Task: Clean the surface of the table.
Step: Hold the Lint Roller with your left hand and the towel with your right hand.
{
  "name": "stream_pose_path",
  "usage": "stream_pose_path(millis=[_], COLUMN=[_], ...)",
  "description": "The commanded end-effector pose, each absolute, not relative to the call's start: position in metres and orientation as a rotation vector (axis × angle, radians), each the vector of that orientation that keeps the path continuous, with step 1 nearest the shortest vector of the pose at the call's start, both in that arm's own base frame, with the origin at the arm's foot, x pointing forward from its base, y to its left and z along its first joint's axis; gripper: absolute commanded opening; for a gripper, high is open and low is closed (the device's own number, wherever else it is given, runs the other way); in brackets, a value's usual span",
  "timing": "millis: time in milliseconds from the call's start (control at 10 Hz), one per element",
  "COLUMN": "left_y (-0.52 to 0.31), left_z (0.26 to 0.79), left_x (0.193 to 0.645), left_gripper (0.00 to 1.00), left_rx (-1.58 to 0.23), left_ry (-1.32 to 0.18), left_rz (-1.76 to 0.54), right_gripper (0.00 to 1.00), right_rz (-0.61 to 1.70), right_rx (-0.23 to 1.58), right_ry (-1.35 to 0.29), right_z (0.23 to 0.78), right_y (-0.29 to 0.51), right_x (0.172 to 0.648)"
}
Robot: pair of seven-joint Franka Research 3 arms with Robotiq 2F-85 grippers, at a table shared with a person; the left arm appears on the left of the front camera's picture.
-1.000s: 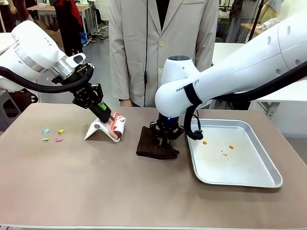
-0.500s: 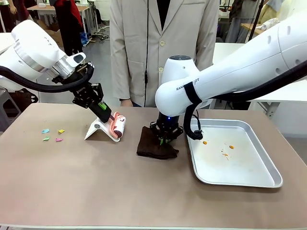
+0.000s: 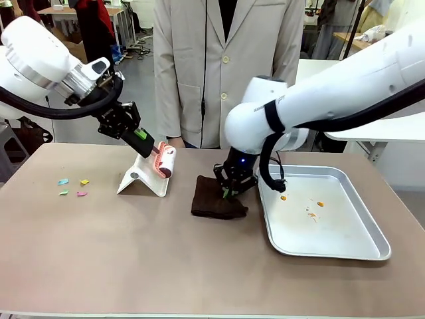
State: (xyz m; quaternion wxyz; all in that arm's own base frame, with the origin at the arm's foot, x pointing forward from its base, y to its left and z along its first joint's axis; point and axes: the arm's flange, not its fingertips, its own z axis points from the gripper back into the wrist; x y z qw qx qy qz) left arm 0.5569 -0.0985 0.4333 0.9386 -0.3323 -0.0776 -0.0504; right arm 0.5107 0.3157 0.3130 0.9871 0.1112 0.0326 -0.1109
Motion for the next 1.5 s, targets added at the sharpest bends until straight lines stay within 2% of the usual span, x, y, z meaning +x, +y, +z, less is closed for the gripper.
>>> stream_pose_path(millis=[0, 300, 500, 600, 800, 1000, 1100, 1200, 1300, 1400], left_y=[-0.079, -0.041, -0.002, 0.018, 0.064, 0.130, 0.165, 0.196, 0.225, 0.258], left_z=[0.440, 0.455, 0.461, 0.461, 0.462, 0.456, 0.451, 0.445, 0.438, 0.426], left_x=[0.530, 0.504, 0.482, 0.469, 0.436, 0.396, 0.380, 0.367, 0.355, 0.348], left_gripper=[0.00, 0.00, 0.00, 0.00, 0.00, 0.00, 0.00, 0.00, 0.00, 0.00], left_rx=[-0.798, -0.946, -1.025, -1.065, -1.166, -1.317, -1.393, -1.422, -1.395, -1.327], left_ry=[-0.174, -0.187, -0.267, -0.247, -0.302, -0.316, -0.309, -0.322, -0.297, -0.253], left_rz=[-0.203, -0.283, -0.198, -0.139, 0.026, 0.010, -0.016, 0.031, -0.093, -0.102], right_gripper=[0.00, 0.00, 0.00, 0.00, 0.00, 0.00, 0.00, 0.00, 0.00, 0.00], right_rz=[-0.244, -0.157, -0.008, 0.034, 0.170, 0.214, 0.167, 0.144, 0.075, -0.003], right_rx=[0.490, 1.009, 1.369, 1.476, 1.602, 1.641, 1.649, 1.687, 1.705, 1.718], right_ry=[0.081, 0.065, 0.042, 0.026, 0.007, -0.086, -0.148, -0.170, -0.183, -0.206], right_z=[0.337, 0.363, 0.377, 0.381, 0.390, 0.398, 0.399, 0.398, 0.396, 0.390], right_y=[0.260, 0.201, 0.168, 0.152, 0.122, 0.079, 0.051, 0.020, -0.009, -0.044], right_x=[0.492, 0.476, 0.464, 0.457, 0.431, 0.388, 0.370, 0.358, 0.353, 0.354])
